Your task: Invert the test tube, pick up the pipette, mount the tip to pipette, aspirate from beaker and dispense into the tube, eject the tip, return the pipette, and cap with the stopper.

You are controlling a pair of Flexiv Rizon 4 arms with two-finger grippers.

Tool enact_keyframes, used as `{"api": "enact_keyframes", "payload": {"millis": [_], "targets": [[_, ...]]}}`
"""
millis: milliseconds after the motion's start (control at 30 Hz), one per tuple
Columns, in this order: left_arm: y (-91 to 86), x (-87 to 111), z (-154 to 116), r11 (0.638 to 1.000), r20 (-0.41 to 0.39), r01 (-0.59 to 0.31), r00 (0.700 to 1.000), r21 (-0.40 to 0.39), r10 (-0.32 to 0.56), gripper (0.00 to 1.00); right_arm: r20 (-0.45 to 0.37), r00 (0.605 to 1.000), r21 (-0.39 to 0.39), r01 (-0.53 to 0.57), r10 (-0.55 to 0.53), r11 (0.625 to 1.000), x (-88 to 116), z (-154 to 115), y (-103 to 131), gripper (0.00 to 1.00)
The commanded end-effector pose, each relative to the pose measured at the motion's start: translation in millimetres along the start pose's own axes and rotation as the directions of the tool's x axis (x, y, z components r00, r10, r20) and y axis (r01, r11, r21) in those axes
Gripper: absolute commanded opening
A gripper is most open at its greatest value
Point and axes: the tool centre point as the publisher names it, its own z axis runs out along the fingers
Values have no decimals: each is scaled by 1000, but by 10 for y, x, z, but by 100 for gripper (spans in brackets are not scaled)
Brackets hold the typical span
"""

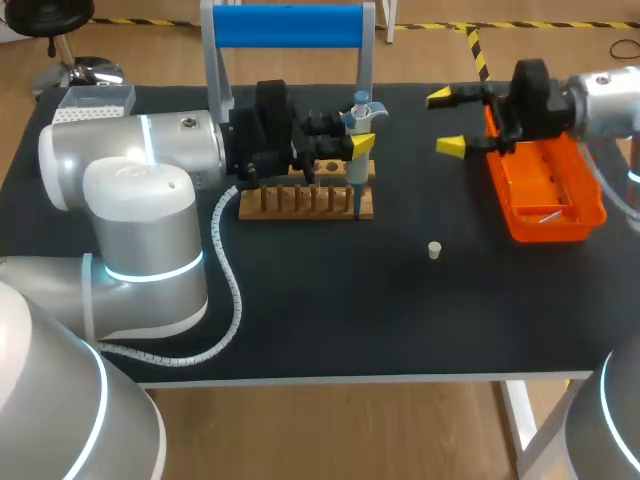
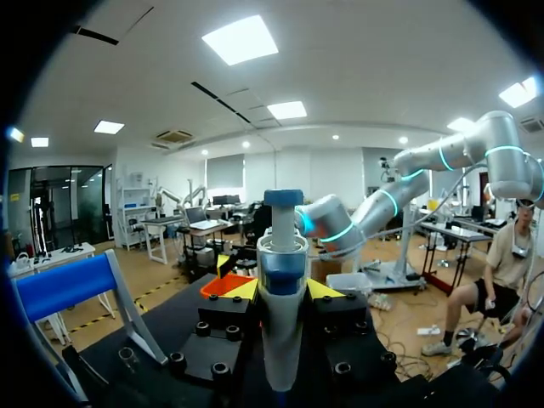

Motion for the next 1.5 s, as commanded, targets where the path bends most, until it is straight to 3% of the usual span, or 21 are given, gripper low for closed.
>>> {"api": "enact_keyframes", "payload": {"millis": [33,333,600,1000,1500], "targets": [[7,9,3,1000,4,-1,1000,2,1,0,15,1000,61,3,-4,998,-343,-68,139,100],[7,9,3,1000,4,-1,1000,2,1,0,75,996,122,28,-37,992,-1062,61,416,100],[7,9,3,1000,4,-1,1000,2,1,0,84,996,219,21,-41,975,-1432,299,468,100],[7,9,3,1000,4,-1,1000,2,1,0,154,988,287,-43,-2,957,-1681,580,419,100],[7,9,3,1000,4,-1,1000,2,1,0,197,980,340,-57,-12,939,-1831,1025,382,100]]}}
